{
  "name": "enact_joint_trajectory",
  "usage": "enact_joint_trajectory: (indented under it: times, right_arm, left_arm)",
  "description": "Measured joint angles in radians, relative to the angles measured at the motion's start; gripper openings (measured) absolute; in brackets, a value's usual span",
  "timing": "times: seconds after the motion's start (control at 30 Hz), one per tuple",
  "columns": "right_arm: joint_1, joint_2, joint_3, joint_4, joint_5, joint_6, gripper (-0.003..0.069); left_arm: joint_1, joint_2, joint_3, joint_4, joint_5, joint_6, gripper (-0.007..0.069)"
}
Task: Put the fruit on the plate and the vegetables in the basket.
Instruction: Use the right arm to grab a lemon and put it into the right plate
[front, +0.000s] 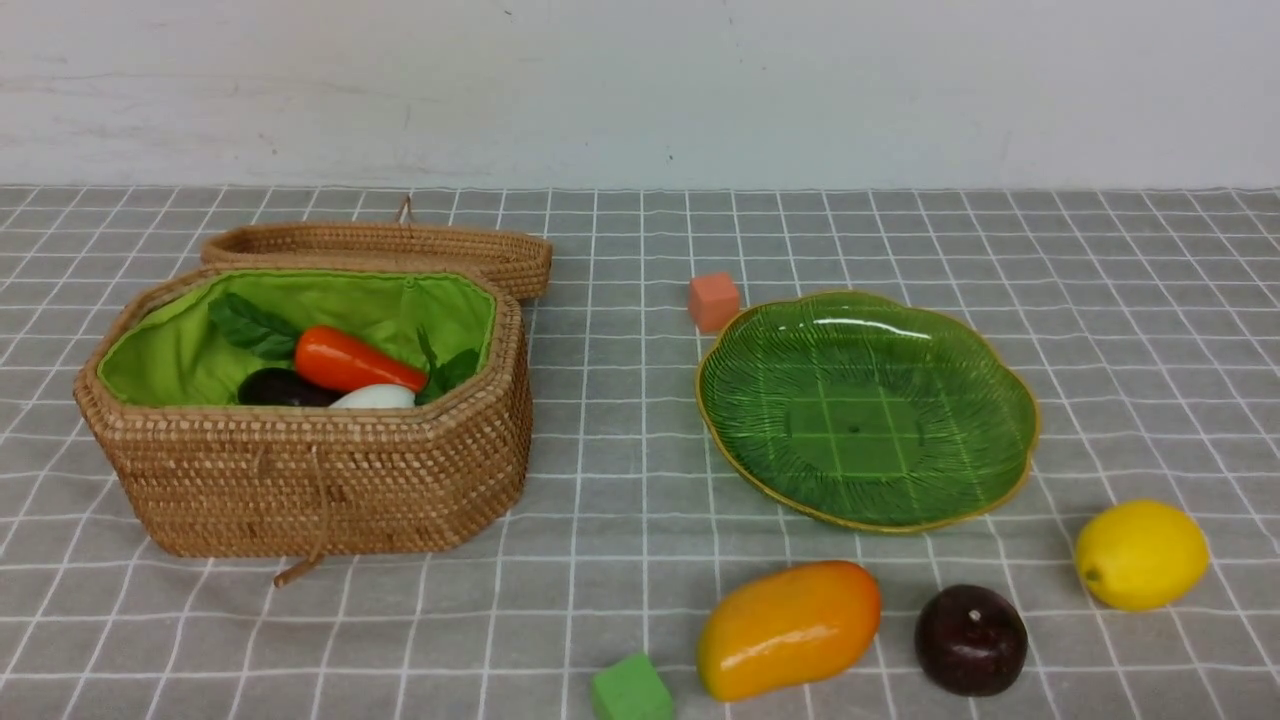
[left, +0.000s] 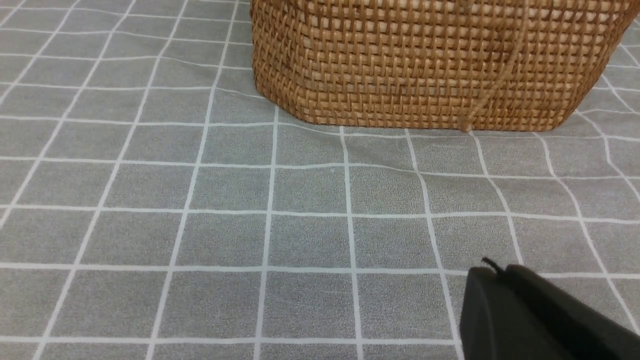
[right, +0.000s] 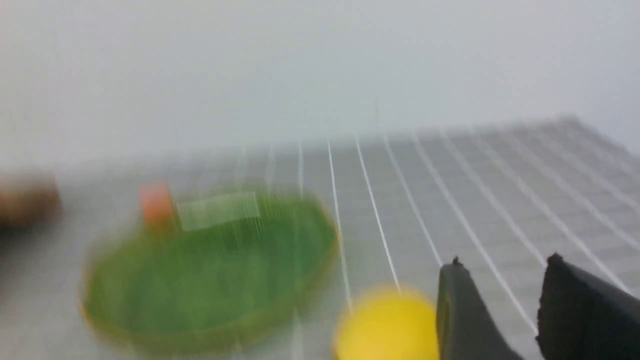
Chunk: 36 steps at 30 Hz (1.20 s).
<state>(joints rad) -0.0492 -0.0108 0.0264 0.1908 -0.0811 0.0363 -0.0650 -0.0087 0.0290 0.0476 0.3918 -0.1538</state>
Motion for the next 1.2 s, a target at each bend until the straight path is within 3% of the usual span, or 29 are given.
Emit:
enact_joint_trajectory:
  times: [0.13, 0.33, 0.53, 0.63, 0.77, 0.97, 1.13, 1.2]
  right_arm:
    - [0.000, 0.000, -0.002, 0.063, -0.262, 0.153, 0.0244]
    - [0.000, 0.013, -0.143, 0.078, -0.273, 0.247, 0.0244]
    - [0.000, 0.216, -0.469, 0.077, 0.030, 0.262, 0.0244]
    - [0.000, 0.429, -0.594, 0.001, 0.305, 0.227, 0.0244]
    - [0.000, 0.563, -0.598, -0.049, 0.398, 0.202, 0.0244]
    - [0.000, 0.845, -0.614, 0.038, 0.499, 0.205, 0.0247]
    - [0.000, 1.067, -0.758, 0.111, 0.630, 0.205, 0.0316]
    - [0.000, 1.194, -0.866, 0.112, 0.680, 0.224, 0.0410]
  left_arm:
    - [0.000, 0.000, 0.000, 0.000, 0.000, 0.000, 0.0015]
    - [0.000, 0.000, 0.000, 0.000, 0.000, 0.000, 0.0018]
    - [0.000, 0.000, 0.000, 0.000, 0.000, 0.000, 0.0023]
    - [0.000, 0.000, 0.000, 0.000, 0.000, 0.000, 0.0029]
    - [0.000, 0.000, 0.000, 0.000, 0.000, 0.000, 0.0031]
    - [0.000, 0.000, 0.000, 0.000, 0.000, 0.000, 0.0037]
    - [0.000, 0.000, 0.000, 0.000, 0.000, 0.000, 0.0041]
    - [0.000, 0.000, 0.000, 0.000, 0.000, 0.000, 0.0046]
